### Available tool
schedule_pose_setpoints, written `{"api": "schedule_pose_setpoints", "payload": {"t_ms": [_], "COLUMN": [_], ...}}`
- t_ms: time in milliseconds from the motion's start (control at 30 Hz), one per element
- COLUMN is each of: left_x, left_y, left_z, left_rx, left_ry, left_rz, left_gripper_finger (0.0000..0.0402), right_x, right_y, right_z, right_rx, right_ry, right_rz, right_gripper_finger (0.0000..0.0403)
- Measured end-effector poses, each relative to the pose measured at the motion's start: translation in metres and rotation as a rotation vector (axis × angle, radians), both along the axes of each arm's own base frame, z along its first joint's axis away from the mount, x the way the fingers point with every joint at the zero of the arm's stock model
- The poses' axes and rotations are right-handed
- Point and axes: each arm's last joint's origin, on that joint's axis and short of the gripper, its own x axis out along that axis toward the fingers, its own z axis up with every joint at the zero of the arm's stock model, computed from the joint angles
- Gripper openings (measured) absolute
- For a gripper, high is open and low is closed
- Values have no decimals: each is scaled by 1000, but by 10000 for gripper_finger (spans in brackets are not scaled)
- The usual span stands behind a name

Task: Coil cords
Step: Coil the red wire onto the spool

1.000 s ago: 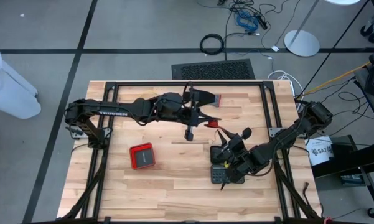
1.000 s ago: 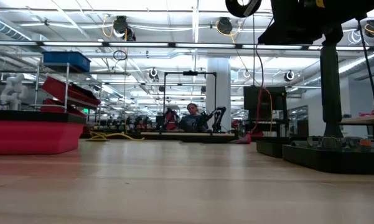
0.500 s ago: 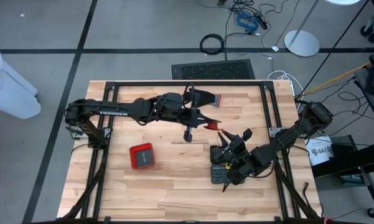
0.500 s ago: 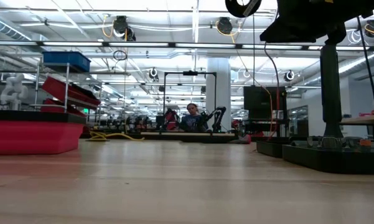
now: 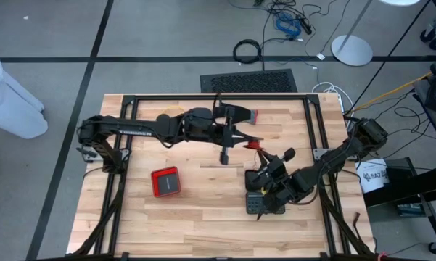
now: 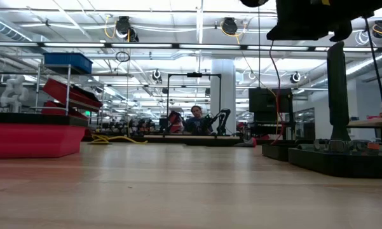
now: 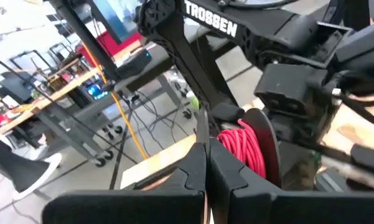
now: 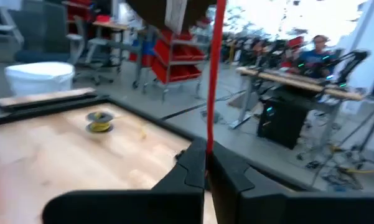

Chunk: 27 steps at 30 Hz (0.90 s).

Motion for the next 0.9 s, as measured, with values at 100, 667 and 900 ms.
{"api": "schedule_pose_setpoints", "payload": {"t_ms": [100, 667, 900], "left_x": [15, 53, 54], "left_y": [1, 5, 2], "left_z": [-11, -52, -53], "left_rx": [2, -81, -93], "left_ry": [-51, -182, -198], "left_rz": [2, 24, -6], "left_gripper_finger": [0, 0, 0], "right_x": [6, 8, 12], "right_y": [-6, -15, -22], "right_z": [3, 1, 1], "right_rx": [-28, -60, -9], "right_ry": [-3, 52, 37], "right_rz": [-44, -77, -85], "right_gripper_finger": [1, 0, 0]}}
